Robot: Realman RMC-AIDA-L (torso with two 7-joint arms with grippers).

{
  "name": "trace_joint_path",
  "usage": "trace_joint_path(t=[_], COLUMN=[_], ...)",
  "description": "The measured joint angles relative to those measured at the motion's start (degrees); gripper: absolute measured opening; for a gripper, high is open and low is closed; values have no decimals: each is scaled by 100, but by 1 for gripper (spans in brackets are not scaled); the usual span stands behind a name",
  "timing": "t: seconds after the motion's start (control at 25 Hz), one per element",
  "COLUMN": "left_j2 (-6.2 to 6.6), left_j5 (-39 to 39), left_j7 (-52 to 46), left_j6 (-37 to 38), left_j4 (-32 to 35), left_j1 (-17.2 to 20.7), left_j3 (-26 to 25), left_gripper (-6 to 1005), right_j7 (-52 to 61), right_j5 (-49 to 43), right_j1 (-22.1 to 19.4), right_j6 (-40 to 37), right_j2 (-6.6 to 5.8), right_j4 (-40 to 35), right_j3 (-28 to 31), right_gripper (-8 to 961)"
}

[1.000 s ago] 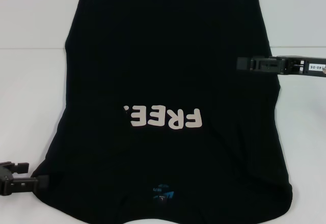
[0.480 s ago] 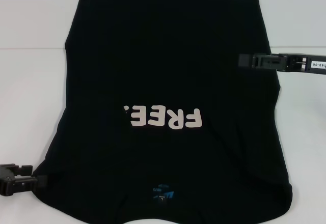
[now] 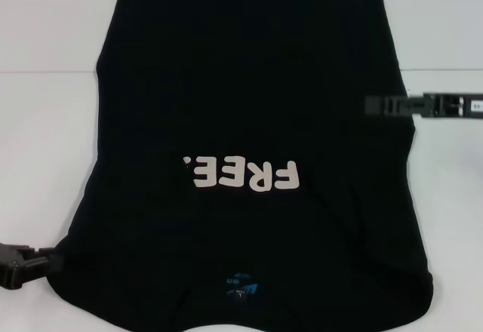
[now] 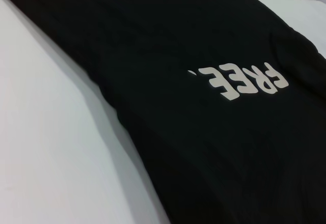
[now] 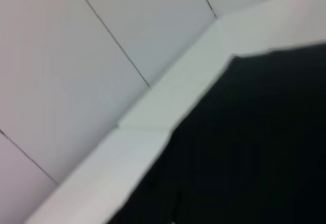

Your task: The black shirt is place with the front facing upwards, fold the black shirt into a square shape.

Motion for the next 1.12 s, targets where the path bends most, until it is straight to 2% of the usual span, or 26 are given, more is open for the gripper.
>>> trace_joint_path(t=[0.24,0.44,0.76,1.12], left_j2=[1,1,-10,-39], left_j5=[1,1,-17,-13], left_j7=[-23,-24,-49,-53], left_j6=[40,63,64,47], left_j4=[9,8,6,-28], left_j1=[-24,-26,-49,-129], left_j3=[0,-11,-27,-7], left_gripper=[197,25,25,25], right_j7=[947,1284,1489,1589], right_j5=[-1087,-1655,-2225,-2727], right_j1=[89,22,-216,-246], right_j6=[-424,-926,-1460,-1748], right_j2=[-264,-333,-347,-257], right_j4=[-43,-171,-157,-185], right_j3=[-8,4,4,-11], right_gripper=[914,915,913,910])
